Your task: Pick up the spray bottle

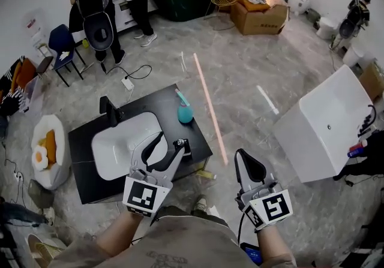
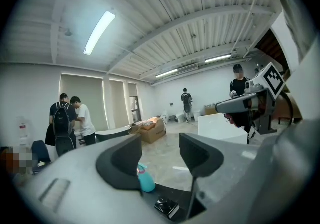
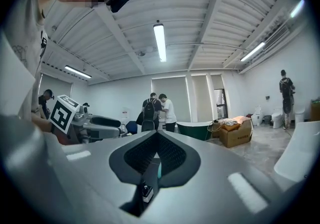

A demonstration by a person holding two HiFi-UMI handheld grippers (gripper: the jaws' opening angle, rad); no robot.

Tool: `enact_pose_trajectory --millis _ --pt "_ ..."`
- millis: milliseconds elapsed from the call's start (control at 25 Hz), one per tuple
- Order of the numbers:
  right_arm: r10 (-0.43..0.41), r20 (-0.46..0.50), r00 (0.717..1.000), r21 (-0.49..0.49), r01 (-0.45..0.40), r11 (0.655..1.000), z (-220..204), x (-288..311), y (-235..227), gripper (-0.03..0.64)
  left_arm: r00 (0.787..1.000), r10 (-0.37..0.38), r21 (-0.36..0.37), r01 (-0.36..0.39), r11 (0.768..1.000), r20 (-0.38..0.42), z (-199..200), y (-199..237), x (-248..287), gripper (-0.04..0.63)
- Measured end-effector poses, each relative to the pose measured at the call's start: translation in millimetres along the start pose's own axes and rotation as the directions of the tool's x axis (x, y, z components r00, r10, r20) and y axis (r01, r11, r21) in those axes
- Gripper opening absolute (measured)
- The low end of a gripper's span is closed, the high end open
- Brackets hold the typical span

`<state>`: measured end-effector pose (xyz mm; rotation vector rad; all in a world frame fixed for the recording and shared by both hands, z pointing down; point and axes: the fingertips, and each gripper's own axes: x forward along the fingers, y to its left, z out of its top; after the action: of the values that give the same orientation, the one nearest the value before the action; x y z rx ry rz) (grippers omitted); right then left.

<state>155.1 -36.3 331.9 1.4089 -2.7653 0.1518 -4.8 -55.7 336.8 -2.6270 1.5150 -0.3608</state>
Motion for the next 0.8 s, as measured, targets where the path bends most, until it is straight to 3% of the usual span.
enact_pose_trajectory --millis 440,800 --pt "0.037 0.005 0.999 0.007 -0.037 0.999 -2.2 26.2 -15.4 0.029 0.998 0.043 -0.019 -0.043 0.999 -0.038 -11.5 10.4 15.6 0.219" --pt "-0.021 -0.015 1.000 0.011 0.022 1.000 -4.6 46.2 2.0 0.029 0.999 -0.027 -0.010 0.026 1.000 -0.036 -15.1 37.8 11.9 0.219"
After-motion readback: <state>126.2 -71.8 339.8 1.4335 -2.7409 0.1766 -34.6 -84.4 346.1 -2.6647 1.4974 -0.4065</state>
